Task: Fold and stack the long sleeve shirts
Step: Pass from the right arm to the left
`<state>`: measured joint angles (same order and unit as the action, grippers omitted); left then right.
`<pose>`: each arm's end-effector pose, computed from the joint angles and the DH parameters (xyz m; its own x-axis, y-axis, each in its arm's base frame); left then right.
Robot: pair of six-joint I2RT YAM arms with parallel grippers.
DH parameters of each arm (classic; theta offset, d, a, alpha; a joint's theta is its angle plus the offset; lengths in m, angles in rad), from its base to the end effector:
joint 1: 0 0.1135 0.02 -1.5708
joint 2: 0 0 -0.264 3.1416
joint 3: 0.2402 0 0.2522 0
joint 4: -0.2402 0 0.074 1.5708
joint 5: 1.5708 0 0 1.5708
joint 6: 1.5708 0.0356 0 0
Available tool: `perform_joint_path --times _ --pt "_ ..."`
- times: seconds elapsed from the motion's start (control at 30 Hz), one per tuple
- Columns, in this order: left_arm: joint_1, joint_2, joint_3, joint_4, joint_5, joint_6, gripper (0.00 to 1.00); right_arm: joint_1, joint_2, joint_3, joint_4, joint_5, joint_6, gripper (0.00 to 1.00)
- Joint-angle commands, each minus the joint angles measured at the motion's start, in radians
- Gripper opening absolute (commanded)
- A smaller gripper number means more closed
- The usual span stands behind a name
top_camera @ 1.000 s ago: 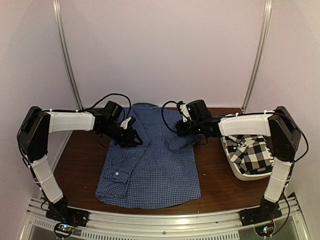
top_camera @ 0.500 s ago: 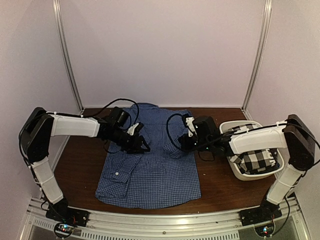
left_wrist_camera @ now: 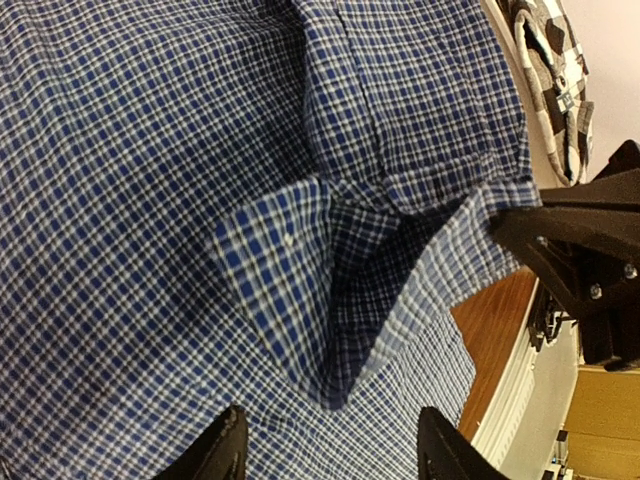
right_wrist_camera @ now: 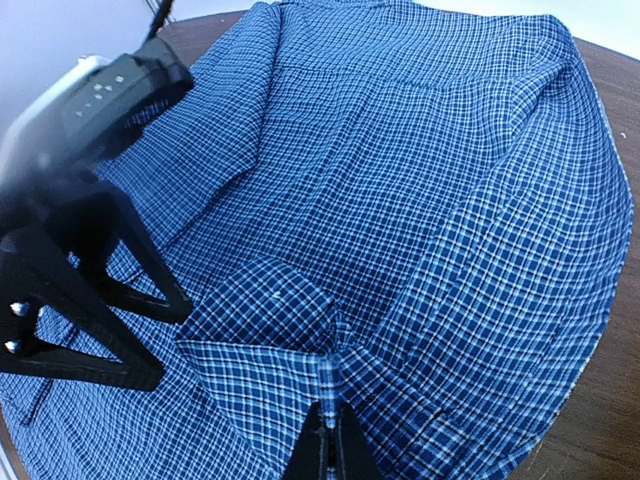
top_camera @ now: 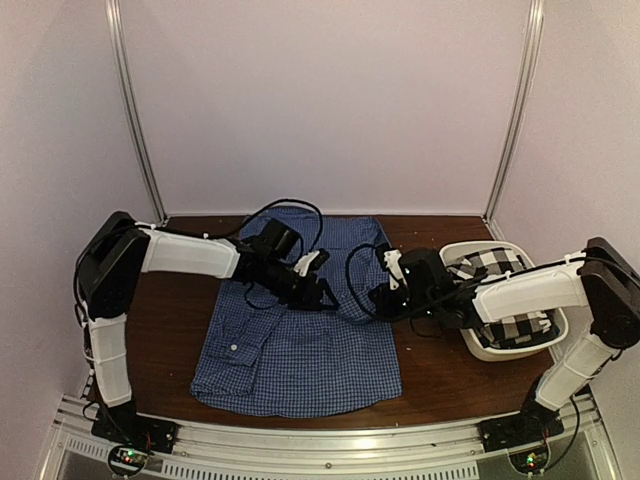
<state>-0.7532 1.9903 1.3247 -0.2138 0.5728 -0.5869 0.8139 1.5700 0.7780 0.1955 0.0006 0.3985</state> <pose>0.2958 -0.3037 0.1705 -0.9259 0.2301 -0.2997 0.3773 0.6054 -0.7008 0.2233 0.2364 0.1837 -0.6375 -0.1098 -0.7626 -0.5200 0.7917 0.3207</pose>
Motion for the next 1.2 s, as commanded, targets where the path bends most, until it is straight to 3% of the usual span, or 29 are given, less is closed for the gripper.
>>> perform_joint_path --times 0.0,0.37,0.53,0.67,0.83,0.97,1.17 --pt "-0.015 0.080 0.082 0.063 0.007 0.038 0.60 0.006 -0.018 -0.005 0.033 -0.015 -0.005 0.00" --pt "-0.039 0.128 0.134 0.139 0.049 0.045 0.60 0.006 0.009 0.039 0.025 -0.013 -0.033 0.00" --pt "-0.044 0.140 0.139 0.152 0.063 0.061 0.56 -0.003 0.051 0.123 0.002 -0.005 -0.063 0.00" --pt "-0.046 0.139 0.139 0.165 0.063 0.054 0.46 -0.018 0.090 0.197 -0.017 -0.005 -0.081 0.00" --pt "-0.046 0.126 0.134 0.180 0.033 0.036 0.18 -0.026 0.130 0.257 -0.050 -0.016 -0.093 0.01" --pt "-0.046 0.103 0.119 0.199 -0.016 0.005 0.00 -0.033 0.138 0.296 -0.086 -0.019 -0.084 0.15" --pt "-0.044 0.027 0.086 0.206 -0.125 -0.044 0.00 -0.067 0.082 0.331 -0.173 0.025 -0.055 0.62"
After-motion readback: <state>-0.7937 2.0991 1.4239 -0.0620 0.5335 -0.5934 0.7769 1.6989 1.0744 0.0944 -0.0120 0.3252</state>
